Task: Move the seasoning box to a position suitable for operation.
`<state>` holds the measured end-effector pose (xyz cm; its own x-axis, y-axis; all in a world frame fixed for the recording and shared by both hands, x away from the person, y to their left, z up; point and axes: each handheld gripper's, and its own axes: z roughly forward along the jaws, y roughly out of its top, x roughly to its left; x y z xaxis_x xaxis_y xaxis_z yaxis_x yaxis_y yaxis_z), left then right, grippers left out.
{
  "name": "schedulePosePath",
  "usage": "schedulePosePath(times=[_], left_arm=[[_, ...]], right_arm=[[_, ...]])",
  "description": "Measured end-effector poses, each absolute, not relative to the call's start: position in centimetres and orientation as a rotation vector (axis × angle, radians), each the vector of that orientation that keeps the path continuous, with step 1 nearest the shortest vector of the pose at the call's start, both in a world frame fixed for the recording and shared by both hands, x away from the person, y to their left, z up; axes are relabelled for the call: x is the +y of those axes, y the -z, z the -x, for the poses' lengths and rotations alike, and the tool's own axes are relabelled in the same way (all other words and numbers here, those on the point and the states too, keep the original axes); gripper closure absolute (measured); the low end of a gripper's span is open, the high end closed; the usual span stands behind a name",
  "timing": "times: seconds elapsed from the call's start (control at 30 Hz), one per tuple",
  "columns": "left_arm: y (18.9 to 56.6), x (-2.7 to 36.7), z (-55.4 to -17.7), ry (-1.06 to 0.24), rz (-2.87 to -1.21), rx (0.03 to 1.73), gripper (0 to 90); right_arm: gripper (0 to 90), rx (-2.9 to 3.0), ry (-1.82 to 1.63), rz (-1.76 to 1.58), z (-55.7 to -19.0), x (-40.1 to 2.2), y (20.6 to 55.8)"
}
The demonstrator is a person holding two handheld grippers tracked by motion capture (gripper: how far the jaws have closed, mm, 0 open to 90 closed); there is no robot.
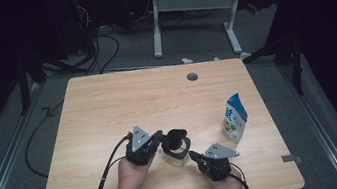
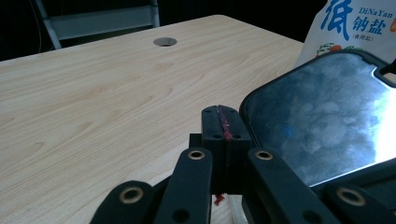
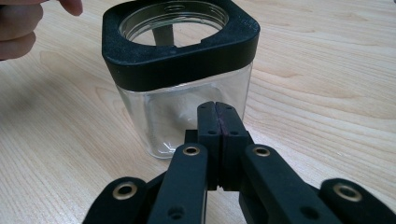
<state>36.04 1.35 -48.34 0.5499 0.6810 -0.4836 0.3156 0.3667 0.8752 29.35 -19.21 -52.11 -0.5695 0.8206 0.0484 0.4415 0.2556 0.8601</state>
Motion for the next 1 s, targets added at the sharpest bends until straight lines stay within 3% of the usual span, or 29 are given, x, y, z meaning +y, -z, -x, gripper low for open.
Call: schedulePosePath(times=[0.67, 1.0], left_arm=[[49.6, 2.2, -36.6, -0.225, -1.186, 1.048, 90.0], [49.8, 4.5, -33.9, -0.234, -1.186, 1.057, 90.0]], right_arm=[[89.7, 2.117, -1.249, -1.153, -29.5, -19.2, 52.2], [89.8, 2.104, -1.241, -1.164, -29.5, -19.7, 52.1]])
